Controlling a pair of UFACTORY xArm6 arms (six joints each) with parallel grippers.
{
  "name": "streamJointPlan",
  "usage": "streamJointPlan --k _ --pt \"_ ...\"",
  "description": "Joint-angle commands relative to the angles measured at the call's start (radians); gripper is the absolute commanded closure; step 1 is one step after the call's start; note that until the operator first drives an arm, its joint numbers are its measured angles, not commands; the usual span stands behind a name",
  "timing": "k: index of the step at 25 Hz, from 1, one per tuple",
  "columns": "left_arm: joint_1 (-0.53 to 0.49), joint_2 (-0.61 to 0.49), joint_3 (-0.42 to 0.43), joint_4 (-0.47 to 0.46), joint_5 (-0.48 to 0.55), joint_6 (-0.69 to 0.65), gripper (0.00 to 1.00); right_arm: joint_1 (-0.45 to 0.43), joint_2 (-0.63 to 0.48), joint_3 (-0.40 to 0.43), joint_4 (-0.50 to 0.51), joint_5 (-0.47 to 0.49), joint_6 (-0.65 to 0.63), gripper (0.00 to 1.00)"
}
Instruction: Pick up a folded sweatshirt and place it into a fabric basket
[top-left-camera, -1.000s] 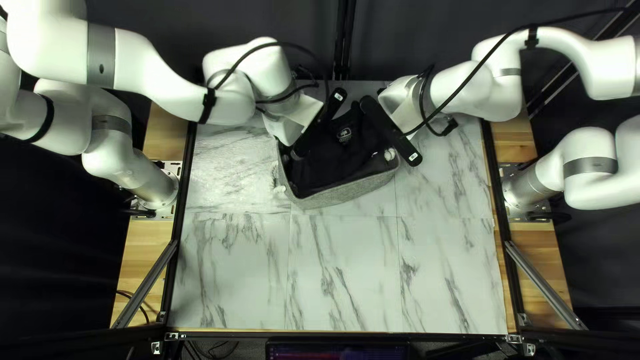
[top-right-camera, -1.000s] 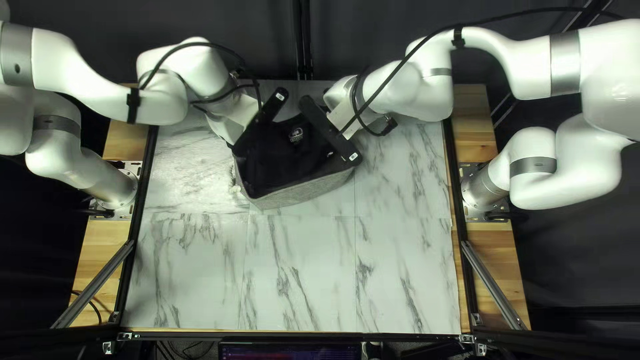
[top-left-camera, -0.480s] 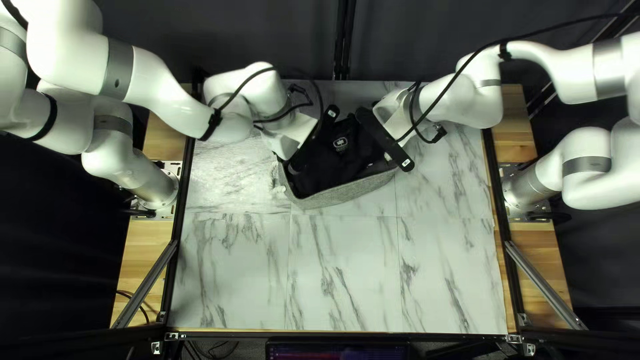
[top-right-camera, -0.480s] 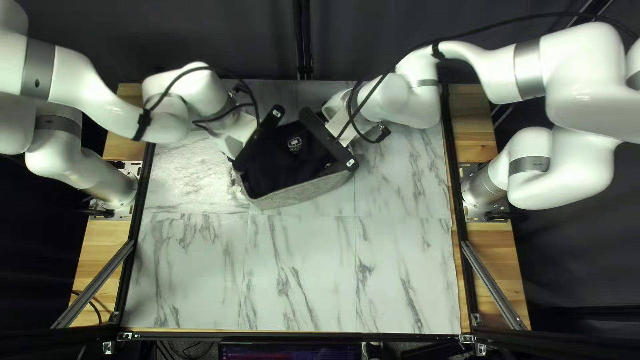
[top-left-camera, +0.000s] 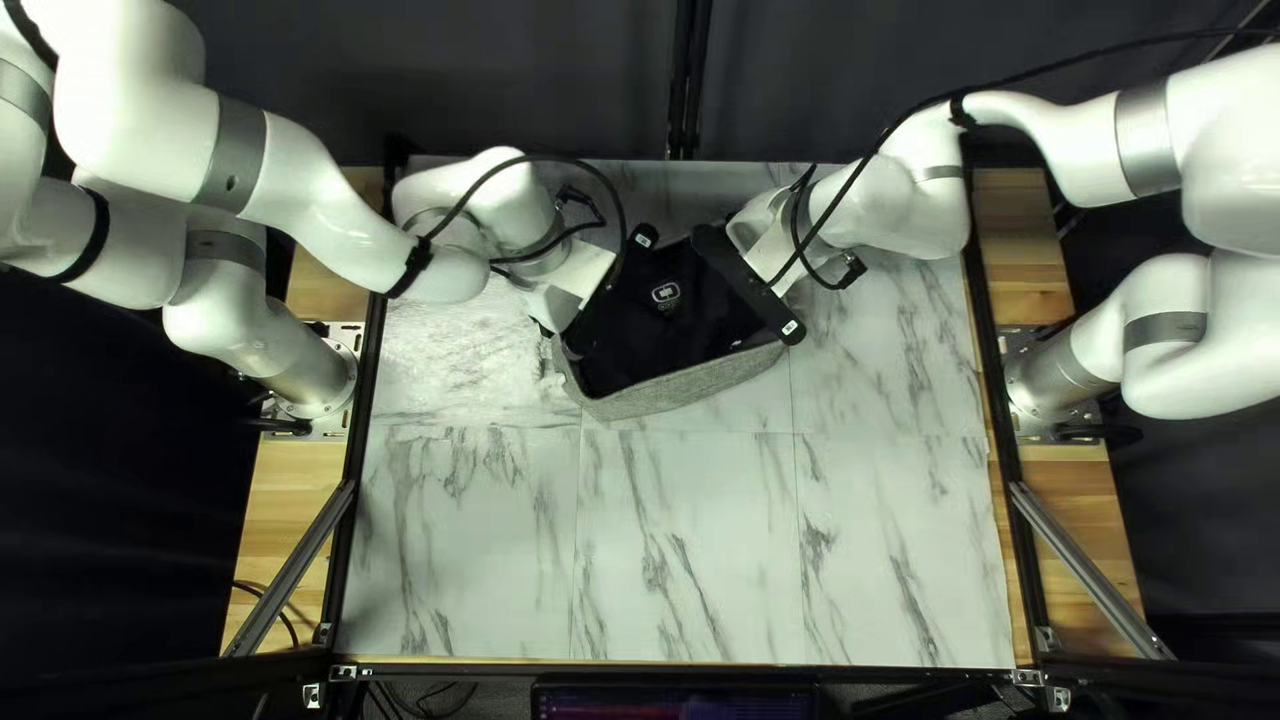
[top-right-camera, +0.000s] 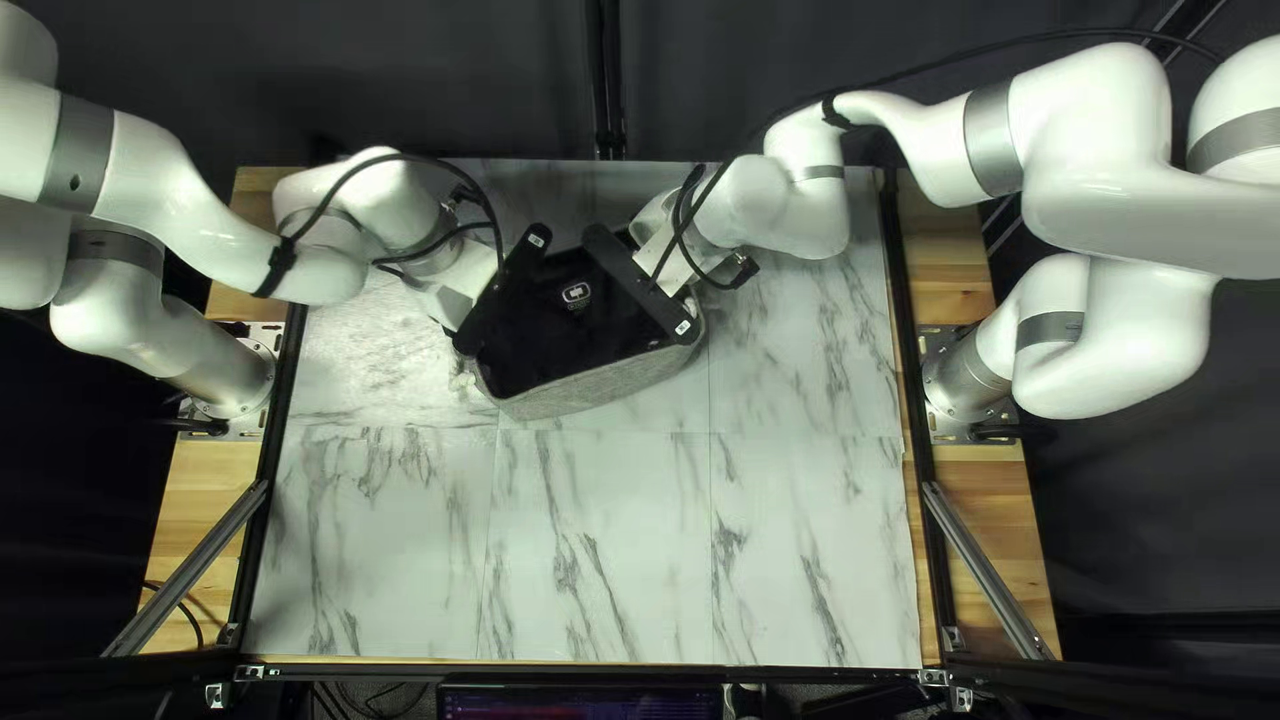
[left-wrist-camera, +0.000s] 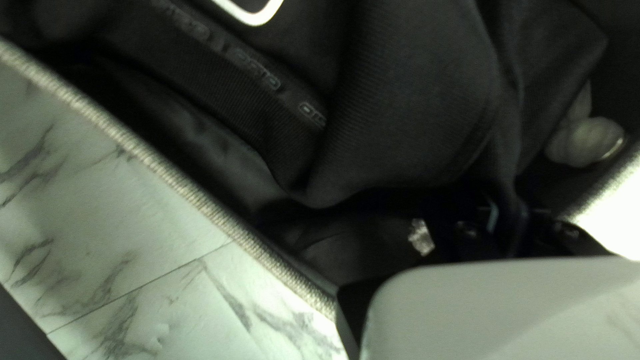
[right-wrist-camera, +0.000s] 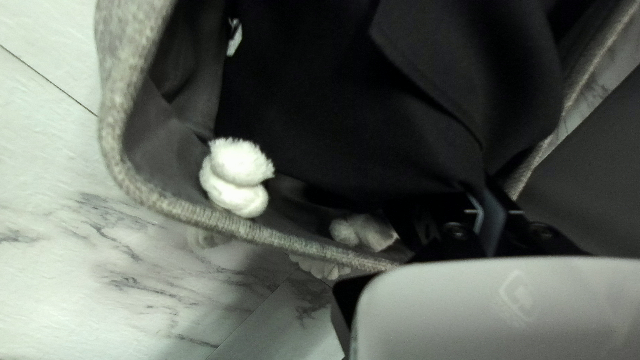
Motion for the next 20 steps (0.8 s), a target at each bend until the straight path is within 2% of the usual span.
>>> streamJointPlan --k 1,5,10,16,20 --pt "0.001 -0.012 0.009 0.003 -0.007 -0.003 0.0 -0.003 0.004 -0.003 0.034 -0.003 -0.033 0.0" --pt "0.003 -0.064 0.03 0.019 0.009 -0.015 0.0 0.0 -0.006 -0.004 0.023 0.001 -0.024 0.0" --pt "-0.02 -0.184 0.026 0.094 0.104 -0.089 0.0 0.013 -0.109 0.014 -0.007 0.053 -0.002 0.0" --pt "-0.082 -0.305 0.002 0.174 0.233 -0.183 0.0 0.039 -0.285 0.1 -0.027 0.098 0.024 0.0" --pt "-0.09 -0.403 0.028 0.164 0.307 -0.194 0.0 0.07 -0.432 0.189 0.01 0.137 0.042 0.0"
